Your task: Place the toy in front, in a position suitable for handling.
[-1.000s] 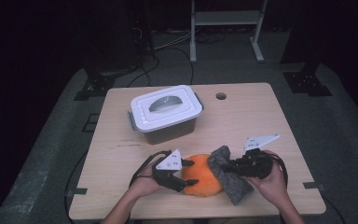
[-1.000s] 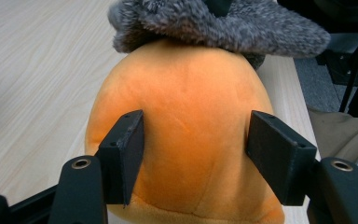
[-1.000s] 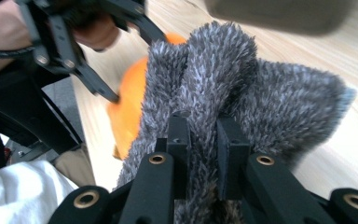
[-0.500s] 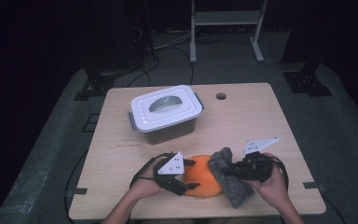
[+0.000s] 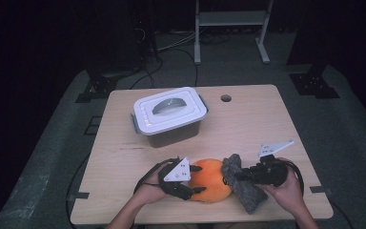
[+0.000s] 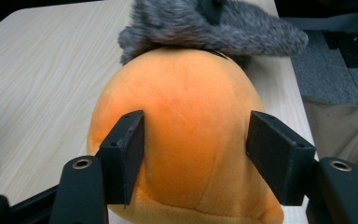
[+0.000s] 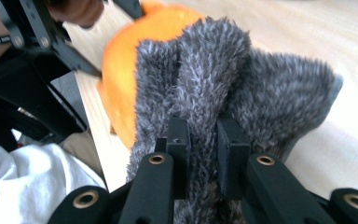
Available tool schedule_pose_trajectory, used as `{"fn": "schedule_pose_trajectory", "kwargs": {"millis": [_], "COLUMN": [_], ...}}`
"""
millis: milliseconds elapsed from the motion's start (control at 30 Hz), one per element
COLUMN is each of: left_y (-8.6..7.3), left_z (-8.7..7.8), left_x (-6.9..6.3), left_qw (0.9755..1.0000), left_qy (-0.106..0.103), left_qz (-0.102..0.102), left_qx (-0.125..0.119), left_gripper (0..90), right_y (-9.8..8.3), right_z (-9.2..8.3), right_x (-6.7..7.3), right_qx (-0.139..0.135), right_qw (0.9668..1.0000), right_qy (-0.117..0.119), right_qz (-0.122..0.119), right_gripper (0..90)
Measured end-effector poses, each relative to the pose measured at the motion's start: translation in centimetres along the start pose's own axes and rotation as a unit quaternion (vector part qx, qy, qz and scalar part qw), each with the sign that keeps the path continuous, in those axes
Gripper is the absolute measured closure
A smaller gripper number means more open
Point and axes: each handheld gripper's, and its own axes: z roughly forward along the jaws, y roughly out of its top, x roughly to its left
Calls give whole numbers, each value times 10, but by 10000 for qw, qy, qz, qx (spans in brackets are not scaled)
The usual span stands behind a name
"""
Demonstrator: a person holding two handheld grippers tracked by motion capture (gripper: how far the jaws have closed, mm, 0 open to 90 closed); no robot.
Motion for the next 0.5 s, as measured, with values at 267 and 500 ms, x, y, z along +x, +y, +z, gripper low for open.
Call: {"fn": "schedule_pose_trajectory", "kwargs": {"millis": [267,500], "left_y": [5,0], "left_z": [3,4], "left_x": [-6,-4], "left_qw": [9997,9997], "left_qy": [-54,-108], "left_qz": [222,185], "left_qx": [85,135], "left_gripper": [397,390], "right_y": [44,54], "right_z": [21,34], "right_x": [24,7], "right_qx": [131,300], "right_qw": [9983,9989], "right_qy": [73,145], "right_qz": [-559,-324], "right_gripper": [773,774]}}
